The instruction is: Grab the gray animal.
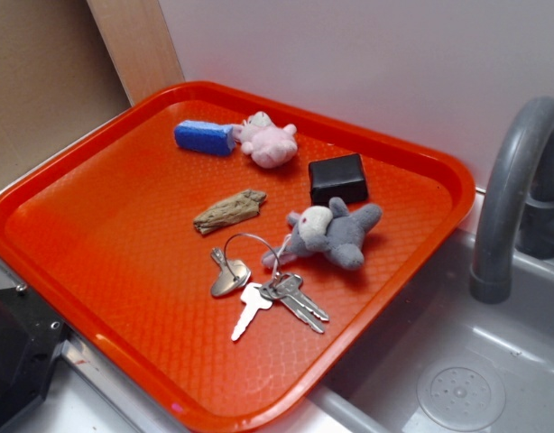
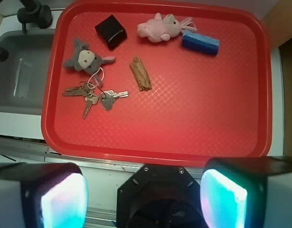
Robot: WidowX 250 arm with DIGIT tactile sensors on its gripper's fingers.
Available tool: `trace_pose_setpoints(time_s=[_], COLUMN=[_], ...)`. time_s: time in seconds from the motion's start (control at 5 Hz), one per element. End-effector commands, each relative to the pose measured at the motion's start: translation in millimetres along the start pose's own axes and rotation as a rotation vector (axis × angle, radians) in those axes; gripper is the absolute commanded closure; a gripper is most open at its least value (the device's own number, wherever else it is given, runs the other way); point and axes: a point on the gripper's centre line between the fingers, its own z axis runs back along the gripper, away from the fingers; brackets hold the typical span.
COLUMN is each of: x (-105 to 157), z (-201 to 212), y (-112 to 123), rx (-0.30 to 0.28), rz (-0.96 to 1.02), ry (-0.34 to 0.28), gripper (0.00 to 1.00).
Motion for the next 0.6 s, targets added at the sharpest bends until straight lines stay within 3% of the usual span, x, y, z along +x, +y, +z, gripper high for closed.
trace_pose_setpoints(time_s=[0.0, 0.4], x=[0, 76], z=[0, -6], y=[0, -30], rx=[0.000, 0.014], rz=[0.000, -0.170], ry=[0.000, -0.177], gripper=[0.00, 0.00])
